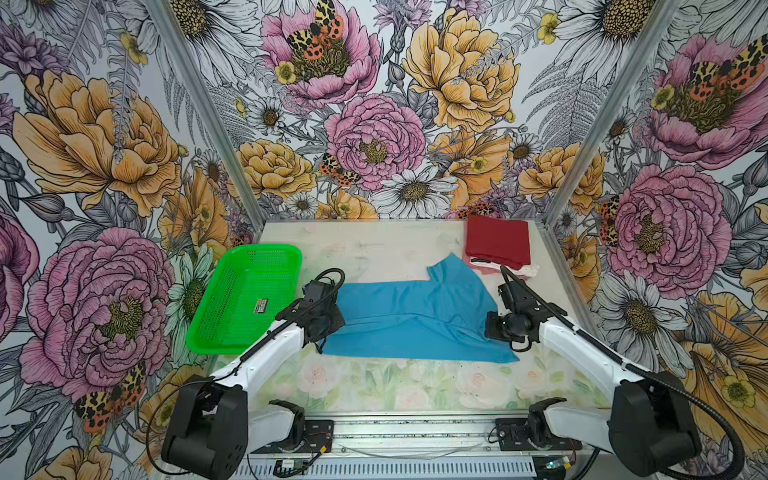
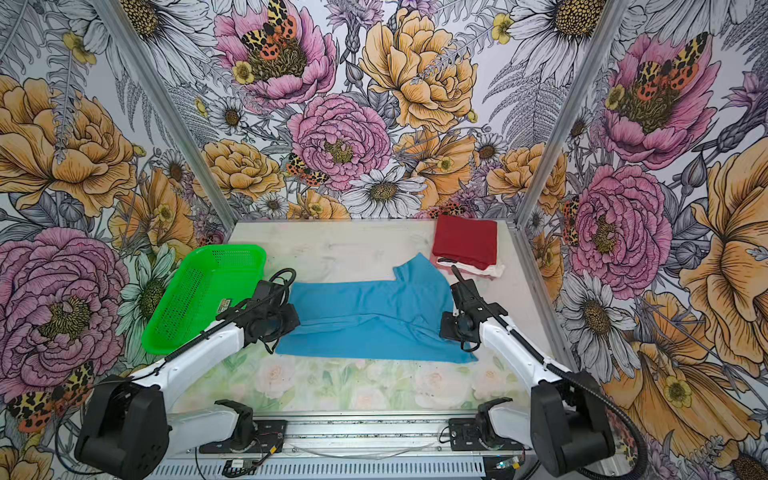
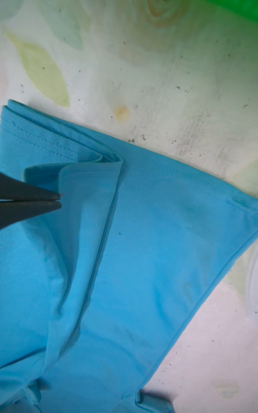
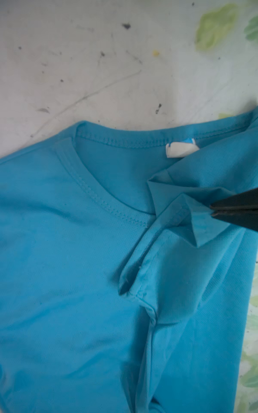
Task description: Fold and stack the t-shirts
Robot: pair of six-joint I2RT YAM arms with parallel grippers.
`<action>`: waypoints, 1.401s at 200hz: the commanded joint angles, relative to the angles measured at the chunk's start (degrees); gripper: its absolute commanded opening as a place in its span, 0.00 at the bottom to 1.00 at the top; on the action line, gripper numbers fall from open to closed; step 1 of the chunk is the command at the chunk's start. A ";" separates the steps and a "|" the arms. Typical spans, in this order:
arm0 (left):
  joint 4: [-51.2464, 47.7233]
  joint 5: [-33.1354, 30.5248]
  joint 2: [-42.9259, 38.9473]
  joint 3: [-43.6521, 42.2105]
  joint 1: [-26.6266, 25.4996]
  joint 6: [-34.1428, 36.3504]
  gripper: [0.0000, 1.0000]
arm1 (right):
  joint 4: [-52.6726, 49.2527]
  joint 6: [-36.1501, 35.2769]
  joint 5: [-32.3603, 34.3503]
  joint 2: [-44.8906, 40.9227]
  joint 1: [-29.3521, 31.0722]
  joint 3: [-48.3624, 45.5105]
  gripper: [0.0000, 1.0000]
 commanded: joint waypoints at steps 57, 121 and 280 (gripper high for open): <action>10.22 -4.83 20.81 4.88 -3.40 -5.71 0.00 | 7.13 -0.08 2.54 25.31 2.66 14.69 0.00; 7.63 -12.05 37.80 20.84 -0.94 -5.70 0.00 | 1.95 -1.97 -2.51 49.67 2.88 41.96 0.00; 2.33 -4.05 39.38 42.09 6.15 5.39 0.00 | -15.79 -8.80 -4.25 61.06 0.68 82.59 0.00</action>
